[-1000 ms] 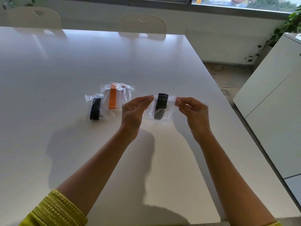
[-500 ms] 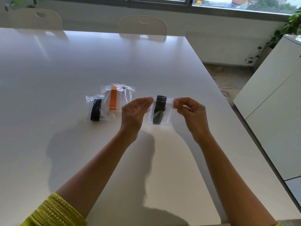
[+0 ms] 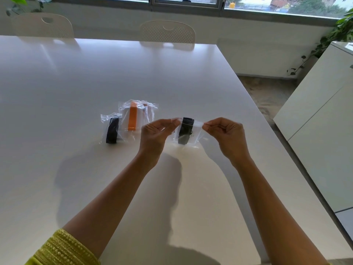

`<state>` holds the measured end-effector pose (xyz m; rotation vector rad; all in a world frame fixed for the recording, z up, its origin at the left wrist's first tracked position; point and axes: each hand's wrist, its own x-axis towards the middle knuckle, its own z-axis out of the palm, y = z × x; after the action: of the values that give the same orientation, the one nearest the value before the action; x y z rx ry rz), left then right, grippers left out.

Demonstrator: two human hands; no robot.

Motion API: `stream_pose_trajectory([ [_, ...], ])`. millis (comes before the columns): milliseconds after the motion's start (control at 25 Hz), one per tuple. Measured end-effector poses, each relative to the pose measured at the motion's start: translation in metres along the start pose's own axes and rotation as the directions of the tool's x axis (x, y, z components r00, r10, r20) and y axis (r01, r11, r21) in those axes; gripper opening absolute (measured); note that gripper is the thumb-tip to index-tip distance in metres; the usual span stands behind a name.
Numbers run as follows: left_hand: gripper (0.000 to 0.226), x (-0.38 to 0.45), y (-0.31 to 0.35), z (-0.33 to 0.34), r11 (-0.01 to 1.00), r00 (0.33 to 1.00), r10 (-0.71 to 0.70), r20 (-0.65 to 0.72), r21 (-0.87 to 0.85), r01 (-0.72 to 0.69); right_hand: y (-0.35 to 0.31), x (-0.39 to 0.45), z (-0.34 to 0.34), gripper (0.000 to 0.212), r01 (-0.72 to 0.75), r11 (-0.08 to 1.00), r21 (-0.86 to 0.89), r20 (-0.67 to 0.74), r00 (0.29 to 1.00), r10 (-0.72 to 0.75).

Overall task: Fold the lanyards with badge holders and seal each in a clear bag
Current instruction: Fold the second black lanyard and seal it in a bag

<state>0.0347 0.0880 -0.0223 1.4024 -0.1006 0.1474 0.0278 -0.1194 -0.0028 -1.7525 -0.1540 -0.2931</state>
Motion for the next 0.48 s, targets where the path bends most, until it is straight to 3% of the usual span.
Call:
stream_pose_trajectory([
  [160,0.012,0.0033,-0.001,-0.0018,0.999,0.999,-0.03,0.024,-0.037,0.031,0.0,0.0006,0.0019,0.008,0.021,1.0,-0.02,-0.006,1.0,-0.021],
  [480,0.031,0.0083,-0.0015,-0.0079,0.997,0.998,0.03,0.05,0.063,-0.033,0.0015,0.0023,-0.0043,0.015,-0.006,1.0,0.023,0.03,1.0,0.006],
])
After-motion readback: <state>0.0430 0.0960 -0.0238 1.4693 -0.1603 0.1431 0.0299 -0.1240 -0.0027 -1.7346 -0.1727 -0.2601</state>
